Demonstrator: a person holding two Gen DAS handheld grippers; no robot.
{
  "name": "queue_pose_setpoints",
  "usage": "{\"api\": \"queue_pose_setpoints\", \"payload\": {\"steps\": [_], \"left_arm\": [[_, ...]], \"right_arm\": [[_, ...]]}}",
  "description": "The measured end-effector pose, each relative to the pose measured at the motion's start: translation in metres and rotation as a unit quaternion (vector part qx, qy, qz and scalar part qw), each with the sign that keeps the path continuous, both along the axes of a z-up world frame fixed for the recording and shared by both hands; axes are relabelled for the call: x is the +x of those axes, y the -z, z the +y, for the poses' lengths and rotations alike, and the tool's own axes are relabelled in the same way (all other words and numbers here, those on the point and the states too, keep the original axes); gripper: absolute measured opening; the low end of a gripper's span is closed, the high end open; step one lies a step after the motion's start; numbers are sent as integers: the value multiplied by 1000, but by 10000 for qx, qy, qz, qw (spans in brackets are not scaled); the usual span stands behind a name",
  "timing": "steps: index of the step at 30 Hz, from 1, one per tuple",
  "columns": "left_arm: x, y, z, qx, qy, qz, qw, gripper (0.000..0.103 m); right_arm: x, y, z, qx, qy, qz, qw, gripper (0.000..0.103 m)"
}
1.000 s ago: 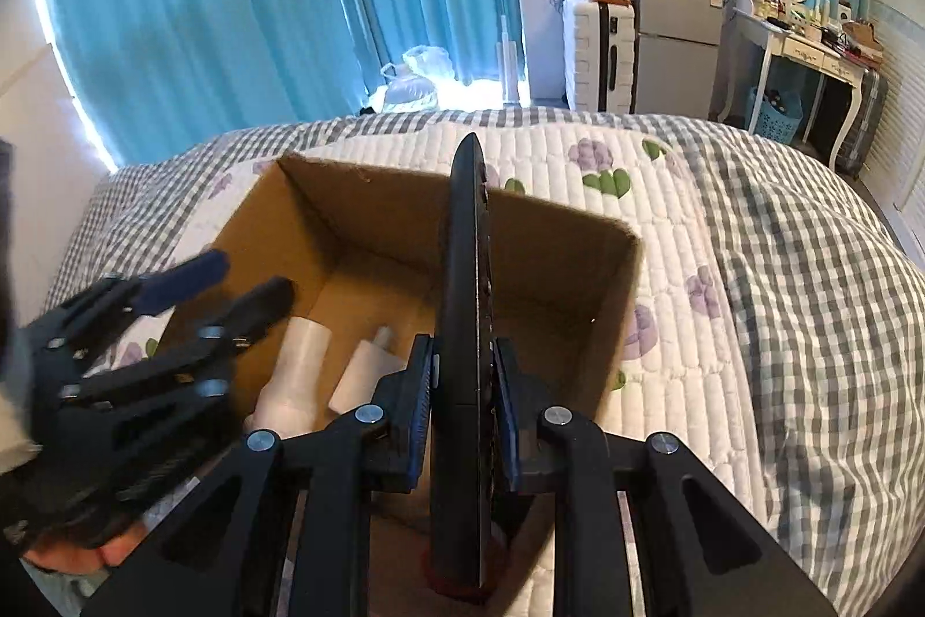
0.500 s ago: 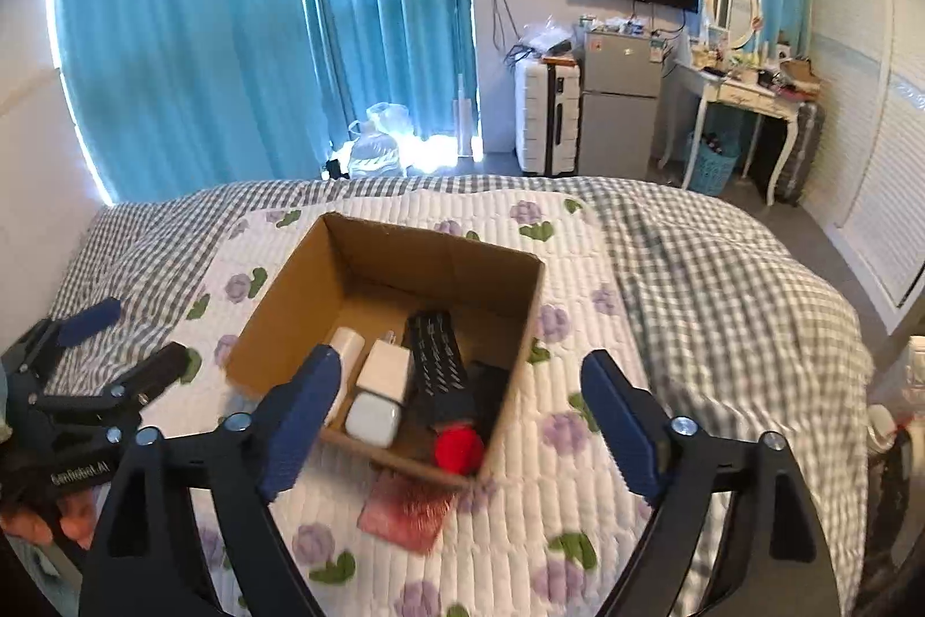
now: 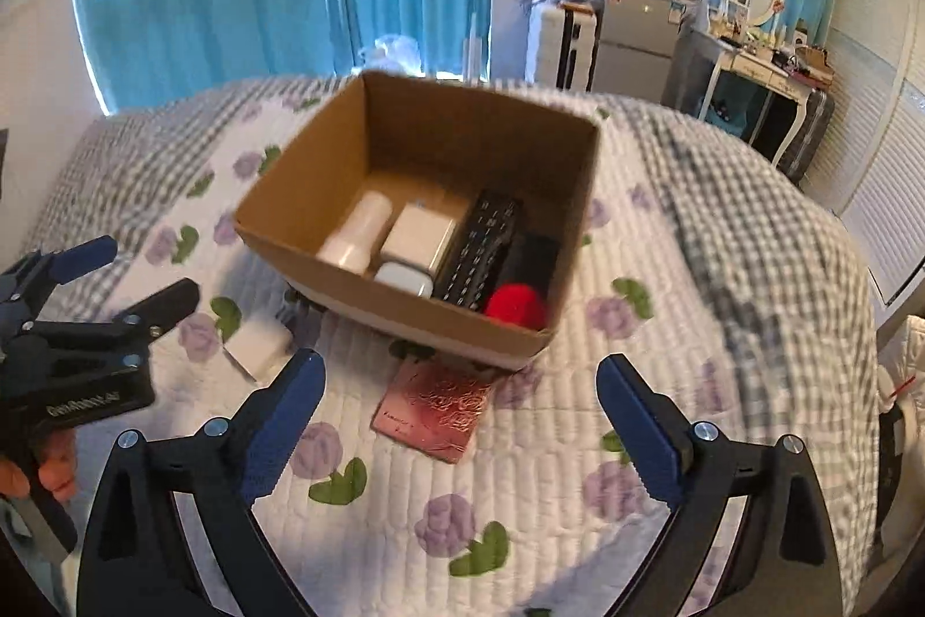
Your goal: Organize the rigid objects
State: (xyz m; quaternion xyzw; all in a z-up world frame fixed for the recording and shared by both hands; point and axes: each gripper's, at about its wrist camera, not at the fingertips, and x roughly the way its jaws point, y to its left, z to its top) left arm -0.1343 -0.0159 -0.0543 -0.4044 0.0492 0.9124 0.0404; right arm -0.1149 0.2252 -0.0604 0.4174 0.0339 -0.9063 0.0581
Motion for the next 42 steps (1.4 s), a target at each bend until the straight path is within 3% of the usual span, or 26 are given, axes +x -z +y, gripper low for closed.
{"api": "queue_pose_setpoints", "payload": {"steps": [10,15,16,17,19,20,25,30,39,42], "left_arm": [[-21,89,3,-552,95,-791,9953,101],[-21,103,17,-959,241,-936,9907,94],[-21,103,18,-950,252,-957,9905,91],[-21,104,17,-902,271,-984,9907,73],[-20,102,17,-960,188,-959,9906,62],[-19,102,17,-921,217,-964,9908,43],[-6,89,17,-741,216,-972,9923,42],[19,69,13,-208,-159,-754,9968,42],[19,75,14,-148,-240,-617,9977,42],[12,78,12,-35,-198,-651,9977,42]], "right_arm": [[-27,89,2,13,159,-131,9998,96],[-31,113,3,-34,74,-377,9993,95],[-31,115,2,-39,21,-409,9992,95],[-30,117,2,-76,-11,-445,9990,95],[-27,120,6,-144,-5,-492,9987,95],[-26,121,7,-144,12,-509,9986,95],[-18,122,18,-241,80,-508,9984,95],[-18,122,19,-194,14,-498,9986,95],[-37,149,-7,5,-299,-853,9959,95],[-44,155,-9,137,-275,-762,9966,95]]}}
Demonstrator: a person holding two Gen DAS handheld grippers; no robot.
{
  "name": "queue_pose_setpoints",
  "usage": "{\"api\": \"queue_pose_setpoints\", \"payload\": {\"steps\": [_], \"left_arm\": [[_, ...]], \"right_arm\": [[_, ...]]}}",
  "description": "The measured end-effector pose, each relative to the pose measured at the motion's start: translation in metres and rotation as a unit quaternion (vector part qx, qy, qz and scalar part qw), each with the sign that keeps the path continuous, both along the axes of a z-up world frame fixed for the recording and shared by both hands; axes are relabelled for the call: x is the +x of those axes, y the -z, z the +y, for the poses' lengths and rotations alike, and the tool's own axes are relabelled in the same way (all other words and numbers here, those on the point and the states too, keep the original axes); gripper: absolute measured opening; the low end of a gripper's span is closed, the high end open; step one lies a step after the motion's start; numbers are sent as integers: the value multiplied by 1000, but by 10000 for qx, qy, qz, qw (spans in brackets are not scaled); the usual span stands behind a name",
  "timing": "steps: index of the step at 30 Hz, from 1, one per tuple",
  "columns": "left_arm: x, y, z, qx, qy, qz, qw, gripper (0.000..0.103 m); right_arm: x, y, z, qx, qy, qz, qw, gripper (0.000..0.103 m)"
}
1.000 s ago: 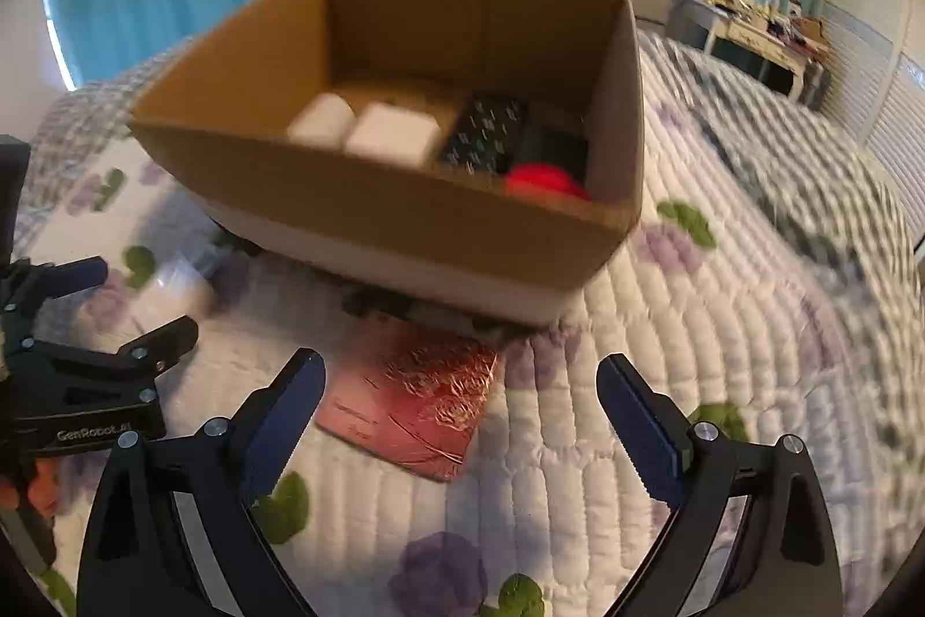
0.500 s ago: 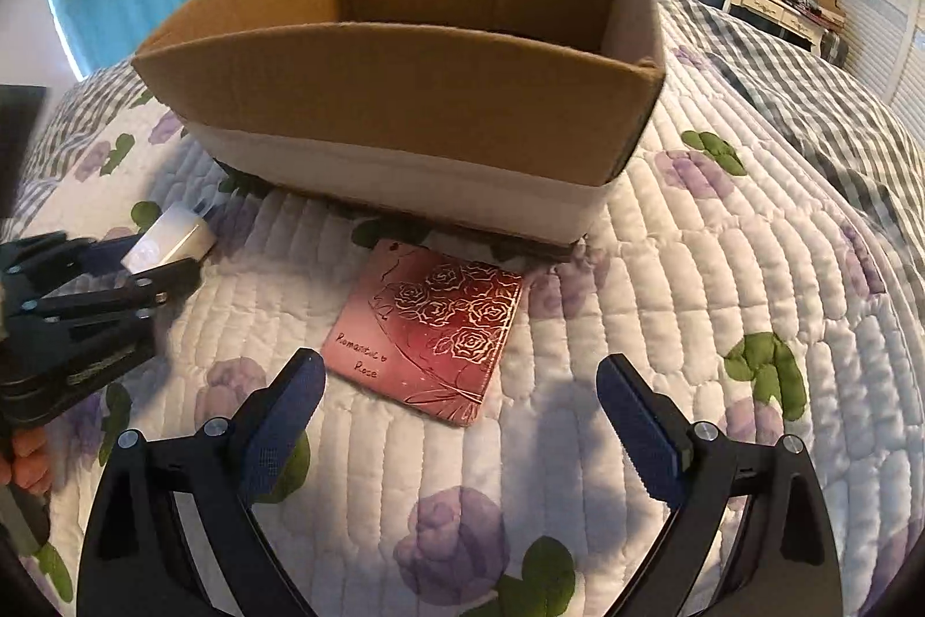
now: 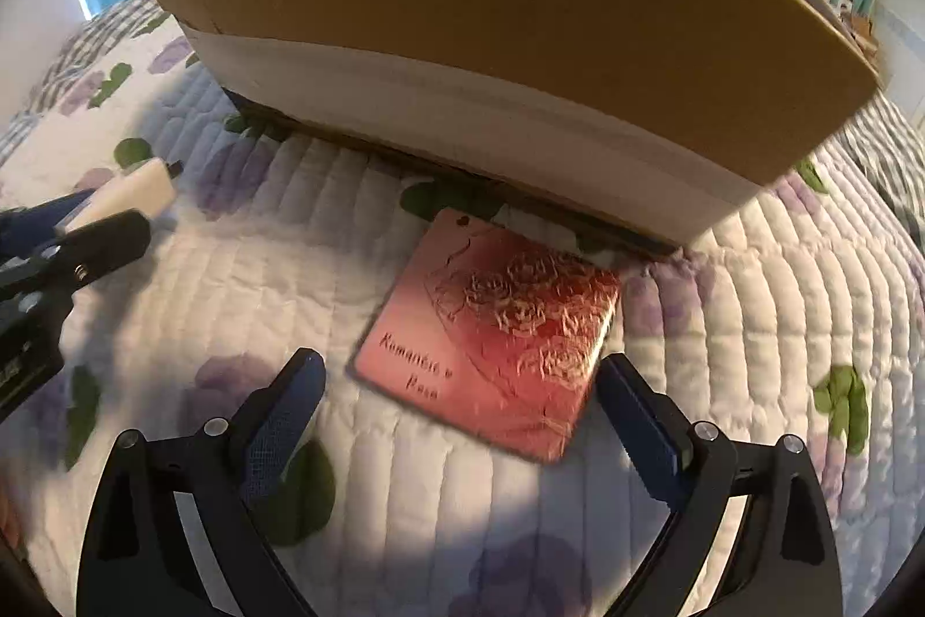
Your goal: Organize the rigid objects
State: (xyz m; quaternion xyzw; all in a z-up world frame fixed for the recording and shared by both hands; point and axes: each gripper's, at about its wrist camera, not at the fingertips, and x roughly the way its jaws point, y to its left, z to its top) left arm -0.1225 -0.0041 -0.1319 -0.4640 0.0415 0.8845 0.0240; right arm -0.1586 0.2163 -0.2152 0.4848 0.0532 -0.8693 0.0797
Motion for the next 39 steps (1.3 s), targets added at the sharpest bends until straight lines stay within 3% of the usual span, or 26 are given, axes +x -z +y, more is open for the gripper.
{"api": "queue_pose_setpoints", "payload": {"steps": [1,3,17,21,28,29,30,34,39], "left_arm": [[0,0,0,24,-7,13,10000,42],[0,-2,-1,57,-6,41,10000,42],[24,-14,11,171,208,65,9996,42],[32,-17,14,142,222,75,9996,42],[38,-18,21,111,275,22,9996,42],[38,-18,21,113,277,16,9996,42],[38,-18,21,125,280,11,9995,42],[35,-22,20,195,273,18,9994,42],[34,-19,19,204,244,-8,9995,42]], "right_arm": [[-1,0,2,-47,15,28,10000,95],[0,-2,9,-84,115,90,9999,80],[33,-34,28,-13,53,441,9990,75],[58,-47,19,-88,39,513,9986,73],[68,-58,9,-121,-34,489,9987,72],[70,-58,12,-141,-31,498,9987,64],[69,-60,9,-262,-97,503,9983,15],[62,-67,10,-33,-51,399,9992,1],[59,-63,20,-483,-125,275,9984,0]]}}
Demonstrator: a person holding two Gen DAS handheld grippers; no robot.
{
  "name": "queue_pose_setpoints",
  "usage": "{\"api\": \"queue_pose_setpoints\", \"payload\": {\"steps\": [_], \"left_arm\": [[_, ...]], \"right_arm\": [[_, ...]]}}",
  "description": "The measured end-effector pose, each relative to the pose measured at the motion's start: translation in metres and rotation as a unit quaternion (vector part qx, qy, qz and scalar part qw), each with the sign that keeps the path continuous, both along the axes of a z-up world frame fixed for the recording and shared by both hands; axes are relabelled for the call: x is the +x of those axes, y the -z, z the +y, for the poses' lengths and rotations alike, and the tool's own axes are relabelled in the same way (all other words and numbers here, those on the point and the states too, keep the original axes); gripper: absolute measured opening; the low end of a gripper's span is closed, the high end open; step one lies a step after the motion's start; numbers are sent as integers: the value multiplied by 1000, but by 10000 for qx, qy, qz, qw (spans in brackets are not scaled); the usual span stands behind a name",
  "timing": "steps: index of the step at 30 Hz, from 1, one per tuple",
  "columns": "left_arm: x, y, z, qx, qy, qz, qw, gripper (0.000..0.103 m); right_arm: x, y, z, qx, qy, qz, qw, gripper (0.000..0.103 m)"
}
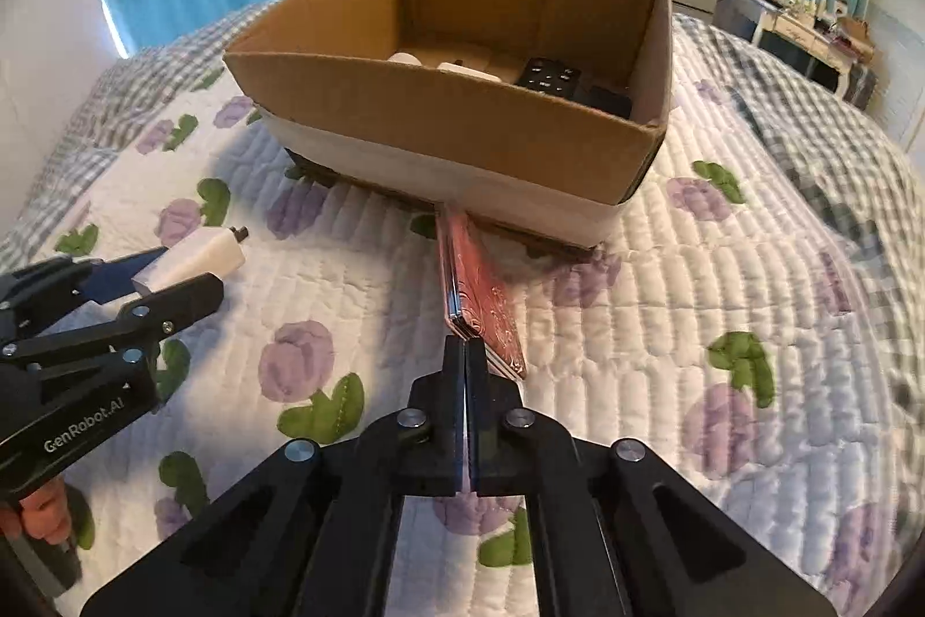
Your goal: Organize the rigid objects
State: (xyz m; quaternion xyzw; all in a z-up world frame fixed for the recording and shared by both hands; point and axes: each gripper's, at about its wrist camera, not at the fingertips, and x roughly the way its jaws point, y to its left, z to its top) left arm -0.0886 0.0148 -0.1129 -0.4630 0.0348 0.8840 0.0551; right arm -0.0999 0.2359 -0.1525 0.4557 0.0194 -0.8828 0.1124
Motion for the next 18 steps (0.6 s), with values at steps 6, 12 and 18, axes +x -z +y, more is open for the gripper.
{"api": "queue_pose_setpoints", "payload": {"steps": [6,12,18], "left_arm": [[0,0,-2,47,-4,-14,10000,42],[0,0,-6,118,-23,-20,9999,42],[-2,5,-11,235,-65,-85,9997,42]], "right_arm": [[-1,4,-5,163,-21,89,9998,0],[-12,11,-16,374,-291,3,9989,2],[-8,12,-17,336,-326,49,9989,53]]}}
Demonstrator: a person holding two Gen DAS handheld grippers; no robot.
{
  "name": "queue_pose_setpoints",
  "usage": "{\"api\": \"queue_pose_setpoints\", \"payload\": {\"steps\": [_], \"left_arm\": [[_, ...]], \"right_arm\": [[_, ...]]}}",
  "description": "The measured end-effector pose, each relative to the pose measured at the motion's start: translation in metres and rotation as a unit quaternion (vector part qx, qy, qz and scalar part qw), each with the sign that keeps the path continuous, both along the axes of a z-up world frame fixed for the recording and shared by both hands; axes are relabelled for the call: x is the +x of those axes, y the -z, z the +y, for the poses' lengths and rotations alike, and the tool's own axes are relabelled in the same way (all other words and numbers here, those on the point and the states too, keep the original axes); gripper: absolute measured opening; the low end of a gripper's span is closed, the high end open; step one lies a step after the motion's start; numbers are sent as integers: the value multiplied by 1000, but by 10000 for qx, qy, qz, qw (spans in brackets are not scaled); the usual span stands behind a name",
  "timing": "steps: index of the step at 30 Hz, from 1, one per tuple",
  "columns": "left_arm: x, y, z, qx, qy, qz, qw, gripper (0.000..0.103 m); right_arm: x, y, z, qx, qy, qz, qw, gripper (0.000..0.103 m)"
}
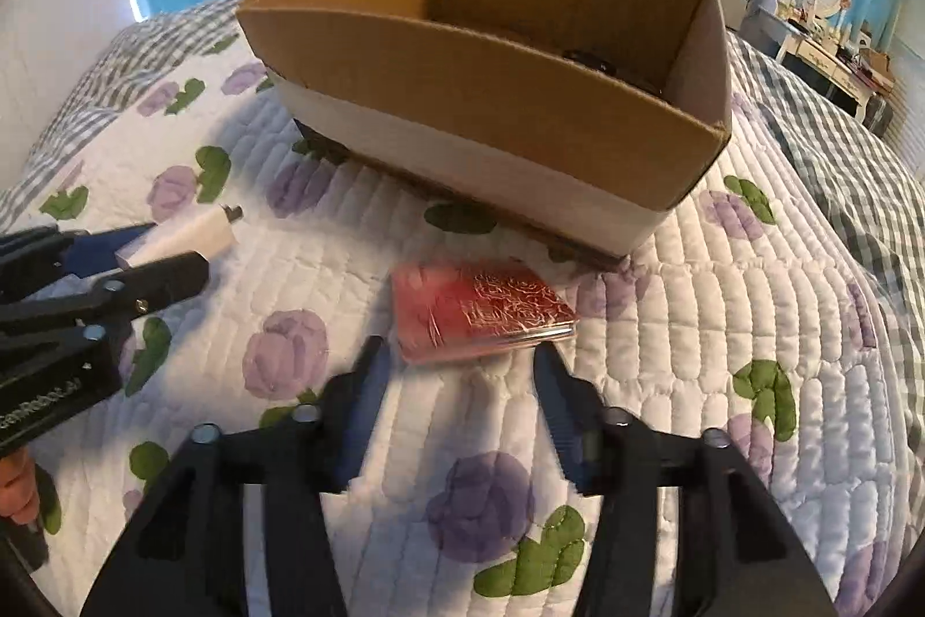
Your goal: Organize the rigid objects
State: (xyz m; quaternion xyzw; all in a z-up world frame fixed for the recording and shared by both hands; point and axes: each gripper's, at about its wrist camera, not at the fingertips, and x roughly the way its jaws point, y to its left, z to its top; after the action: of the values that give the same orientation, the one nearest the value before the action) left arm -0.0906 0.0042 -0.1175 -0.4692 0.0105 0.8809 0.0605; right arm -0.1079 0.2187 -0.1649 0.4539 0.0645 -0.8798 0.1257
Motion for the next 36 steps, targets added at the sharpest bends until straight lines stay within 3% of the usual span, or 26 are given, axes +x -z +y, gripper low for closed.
{"api": "queue_pose_setpoints", "payload": {"steps": [3,7,10,14,16,18,20,23,28,33,36], "left_arm": [[-1,3,-1,49,4,-42,10000,42],[-3,5,-2,80,15,-73,9999,42],[-3,5,-2,64,3,-71,10000,42],[-3,2,-4,85,-43,-46,9999,42],[-3,1,-5,86,-58,-36,9999,42],[-3,-1,-5,84,-64,-24,9999,42],[-2,-2,-5,75,-62,-14,10000,42],[-1,-5,-3,35,-51,13,10000,42],[5,-25,0,60,-15,192,9998,42],[4,-64,7,147,97,512,9985,42],[-13,-95,17,148,226,830,9962,42]], "right_arm": [[-2,-1,1,34,97,95,9999,55],[-11,9,3,-77,132,-192,9997,56],[-23,23,0,26,88,-502,9987,75],[-34,32,-17,477,-132,-338,9982,83],[-41,41,-27,825,-300,-297,9957,83],[-45,44,-26,757,-282,-299,9963,75],[-45,41,-22,637,-200,-304,9973,73],[-31,30,-20,741,-158,-94,9971,71],[-10,-6,-8,419,-6,191,9989,67],[3,-50,7,203,-61,540,9983,67],[3,-91,13,89,-36,878,9961,67]]}}
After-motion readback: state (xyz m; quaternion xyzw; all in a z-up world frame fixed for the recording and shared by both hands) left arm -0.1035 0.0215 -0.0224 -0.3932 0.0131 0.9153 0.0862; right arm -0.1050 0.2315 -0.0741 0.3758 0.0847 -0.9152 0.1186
